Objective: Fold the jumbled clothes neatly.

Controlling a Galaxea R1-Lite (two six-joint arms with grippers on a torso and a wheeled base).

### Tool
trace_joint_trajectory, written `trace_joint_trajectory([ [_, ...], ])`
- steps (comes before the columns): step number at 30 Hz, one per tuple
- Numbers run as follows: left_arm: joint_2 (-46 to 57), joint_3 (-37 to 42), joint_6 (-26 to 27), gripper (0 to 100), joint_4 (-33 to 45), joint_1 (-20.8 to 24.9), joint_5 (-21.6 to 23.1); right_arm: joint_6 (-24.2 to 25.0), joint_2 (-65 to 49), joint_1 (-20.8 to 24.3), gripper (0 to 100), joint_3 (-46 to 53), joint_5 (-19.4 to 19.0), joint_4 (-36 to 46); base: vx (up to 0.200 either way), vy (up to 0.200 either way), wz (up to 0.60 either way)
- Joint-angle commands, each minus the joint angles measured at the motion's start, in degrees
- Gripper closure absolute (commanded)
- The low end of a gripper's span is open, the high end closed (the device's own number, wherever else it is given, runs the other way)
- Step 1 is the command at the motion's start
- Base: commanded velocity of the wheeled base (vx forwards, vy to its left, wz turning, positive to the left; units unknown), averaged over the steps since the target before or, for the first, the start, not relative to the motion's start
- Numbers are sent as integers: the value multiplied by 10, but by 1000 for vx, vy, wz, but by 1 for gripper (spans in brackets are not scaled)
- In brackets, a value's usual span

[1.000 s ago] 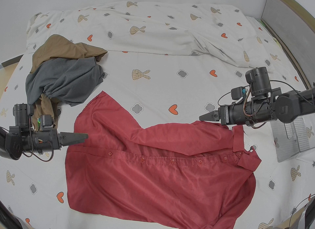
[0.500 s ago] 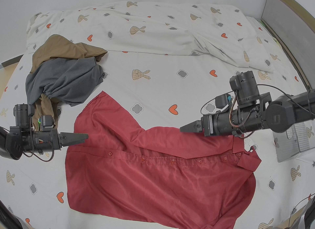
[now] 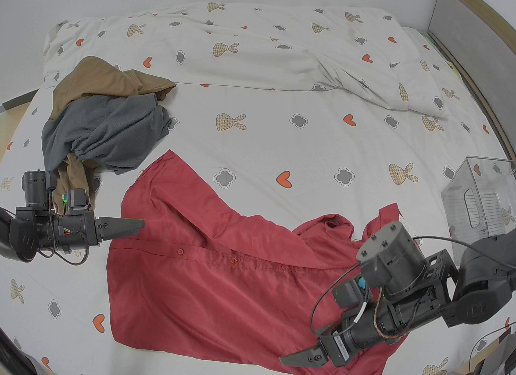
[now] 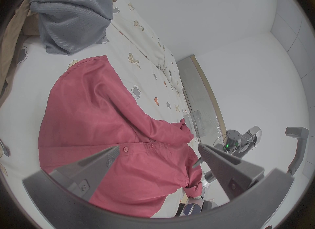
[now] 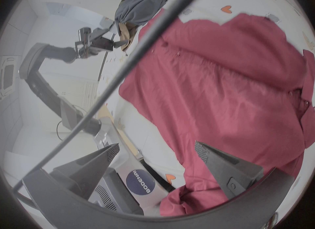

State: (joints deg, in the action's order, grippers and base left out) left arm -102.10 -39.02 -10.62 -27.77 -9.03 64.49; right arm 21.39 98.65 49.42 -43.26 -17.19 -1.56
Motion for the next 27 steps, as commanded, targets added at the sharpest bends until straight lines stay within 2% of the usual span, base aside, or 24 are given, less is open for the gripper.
trace_joint_trajectory([
  [1,1,0,0,0,0,0,0,5,-16,8,0,15,1,-3,0,0,0],
  [5,1,0,0,0,0,0,0,2,-40,-63,0,-49,20,-3,0,0,0],
  [11,2,0,0,0,0,0,0,-7,-45,-185,0,-158,22,4,0,0,0],
  [14,2,0,0,0,0,0,0,-21,-12,-248,0,-217,22,5,0,0,0],
  [16,1,0,0,0,0,0,0,-27,31,-274,0,-246,22,5,0,0,0],
  [18,1,0,0,0,0,0,0,-28,57,-283,0,-260,22,5,0,0,0],
  [20,1,0,0,0,0,0,0,-29,136,-294,0,-295,22,5,0,0,0],
  [27,-1,0,0,0,0,0,0,-49,240,-284,0,-332,22,7,0,0,0],
])
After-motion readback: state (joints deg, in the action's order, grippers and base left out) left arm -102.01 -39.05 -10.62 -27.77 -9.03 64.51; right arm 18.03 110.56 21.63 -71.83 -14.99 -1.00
